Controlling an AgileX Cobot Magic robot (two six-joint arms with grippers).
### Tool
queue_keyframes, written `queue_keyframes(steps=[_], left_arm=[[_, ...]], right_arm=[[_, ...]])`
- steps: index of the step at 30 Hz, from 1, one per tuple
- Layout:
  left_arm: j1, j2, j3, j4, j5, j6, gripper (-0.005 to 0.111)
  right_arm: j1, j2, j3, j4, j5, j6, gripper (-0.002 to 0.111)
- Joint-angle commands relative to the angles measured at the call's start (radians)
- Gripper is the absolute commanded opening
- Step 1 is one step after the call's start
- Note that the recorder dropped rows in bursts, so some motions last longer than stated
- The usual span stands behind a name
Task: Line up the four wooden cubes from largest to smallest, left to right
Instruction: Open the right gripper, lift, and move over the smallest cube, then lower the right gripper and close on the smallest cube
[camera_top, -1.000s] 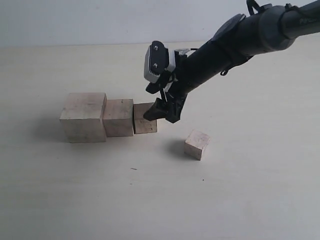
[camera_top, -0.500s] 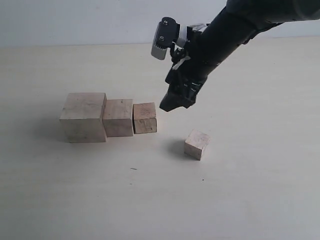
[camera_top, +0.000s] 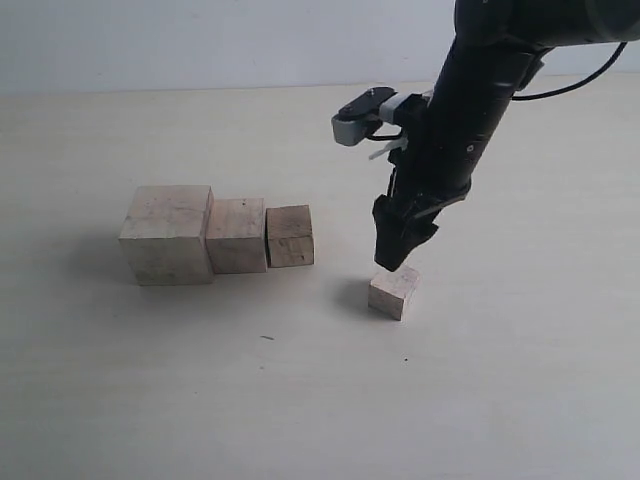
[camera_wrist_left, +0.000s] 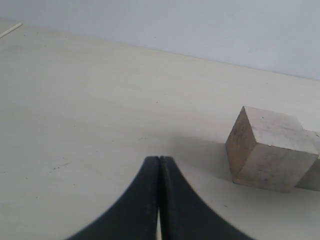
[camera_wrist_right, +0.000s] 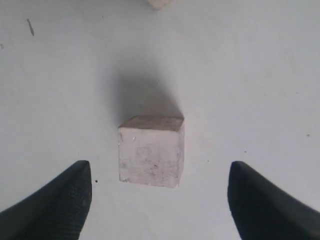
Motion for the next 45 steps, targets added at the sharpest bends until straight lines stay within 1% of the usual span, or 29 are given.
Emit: queue_keyframes(steps=[1, 6, 9, 12, 16, 22, 38, 45], left_arm=[[-0.008, -0.005, 0.003, -0.003, -0.001, -0.001, 0.0], [-0.008, -0.005, 0.003, -0.003, -0.001, -0.001, 0.0], [-0.008, -0.005, 0.003, -0.003, -0.001, -0.001, 0.0], [-0.008, -0.005, 0.003, -0.003, -0.001, -0.001, 0.0], [-0.008, -0.005, 0.003, -0.003, -0.001, -0.001, 0.0], [-0.008, -0.005, 0.003, -0.003, -0.001, -0.001, 0.0], [-0.008, -0.005, 0.003, -0.003, -0.001, -0.001, 0.0], [-0.008, -0.005, 0.003, -0.003, -0.001, -0.001, 0.0]], right_arm=[[0.005, -0.012, 0.018, 0.005, 0.016, 0.063, 0.071], [0.036, -0.012, 0.036, 0.0, 0.01, 0.095, 0.071], [0.066, -0.012, 0.072, -0.019, -0.044, 0.092, 0.071], [0.077, -0.012, 0.098, -0.105, -0.114, 0.092, 0.071], [0.077, -0.012, 0.1, -0.172, -0.128, 0.167, 0.071], [0.077, -0.012, 0.1, -0.085, -0.13, 0.15, 0.071], [0.077, 0.034, 0.1, -0.08, -0.116, 0.14, 0.071], [0.077, 0.034, 0.1, -0.08, -0.116, 0.14, 0.065]])
